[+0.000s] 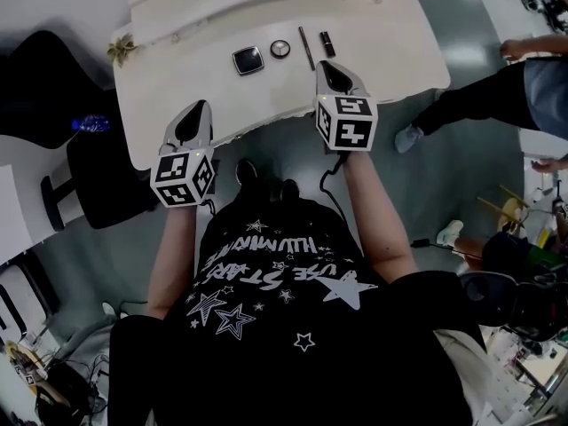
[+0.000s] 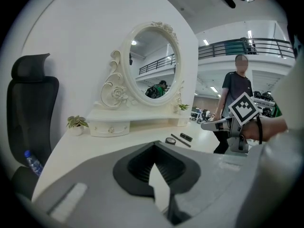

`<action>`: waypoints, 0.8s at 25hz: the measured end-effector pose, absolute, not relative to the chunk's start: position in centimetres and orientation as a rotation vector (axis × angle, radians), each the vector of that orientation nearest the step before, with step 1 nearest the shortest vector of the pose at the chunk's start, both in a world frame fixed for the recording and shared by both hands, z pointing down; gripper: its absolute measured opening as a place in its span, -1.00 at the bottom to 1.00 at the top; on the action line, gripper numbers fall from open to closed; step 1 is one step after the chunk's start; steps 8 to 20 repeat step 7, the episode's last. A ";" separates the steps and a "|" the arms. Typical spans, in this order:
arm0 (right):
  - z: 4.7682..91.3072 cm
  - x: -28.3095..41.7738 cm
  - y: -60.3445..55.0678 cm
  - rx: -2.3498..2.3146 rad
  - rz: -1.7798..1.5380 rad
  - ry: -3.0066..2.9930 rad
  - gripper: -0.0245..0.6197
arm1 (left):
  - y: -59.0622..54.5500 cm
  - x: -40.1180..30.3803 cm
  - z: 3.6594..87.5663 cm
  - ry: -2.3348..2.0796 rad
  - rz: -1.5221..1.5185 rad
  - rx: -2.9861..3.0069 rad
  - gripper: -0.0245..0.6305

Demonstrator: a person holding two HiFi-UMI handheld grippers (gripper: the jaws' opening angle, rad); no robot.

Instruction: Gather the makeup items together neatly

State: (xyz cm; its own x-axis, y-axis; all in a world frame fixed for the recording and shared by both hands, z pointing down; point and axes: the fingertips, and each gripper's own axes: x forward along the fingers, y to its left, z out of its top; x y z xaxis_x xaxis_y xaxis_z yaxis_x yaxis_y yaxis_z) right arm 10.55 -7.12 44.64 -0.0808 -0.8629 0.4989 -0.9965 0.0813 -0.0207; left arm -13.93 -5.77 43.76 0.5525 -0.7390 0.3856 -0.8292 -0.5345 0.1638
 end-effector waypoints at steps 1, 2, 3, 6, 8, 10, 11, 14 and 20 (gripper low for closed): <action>44.6 10.5 -7.0 1.841 0.516 -2.013 -0.84 | -5.7 -13.9 43.7 -1.291 0.388 2.465 -0.93; 44.5 10.5 -6.8 1.841 0.518 -2.017 -0.84 | -5.5 -13.8 43.6 -1.292 0.389 2.465 -0.93; 44.3 10.6 -6.6 1.842 0.520 -2.021 -0.84 | -5.3 -13.6 43.5 -1.292 0.390 2.464 -0.93; 43.8 11.1 -6.0 1.844 0.527 -2.025 -0.84 | -4.8 -13.0 43.1 -1.282 0.391 2.464 -0.93; 43.7 11.3 -5.8 1.845 0.529 -2.025 -0.84 | -4.6 -12.7 42.9 -1.277 0.392 2.465 -0.93; 43.7 11.3 -5.8 1.845 0.529 -2.025 -0.84 | -4.6 -12.7 42.9 -1.277 0.392 2.465 -0.93; 43.7 11.3 -5.8 1.845 0.529 -2.025 -0.84 | -4.6 -12.7 42.9 -1.277 0.392 2.465 -0.93; 43.7 11.3 -5.8 1.845 0.529 -2.025 -0.84 | -4.6 -12.7 42.9 -1.277 0.392 2.465 -0.93; 43.7 11.3 -5.8 1.845 0.529 -2.025 -0.84 | -4.6 -12.7 42.9 -1.277 0.392 2.465 -0.93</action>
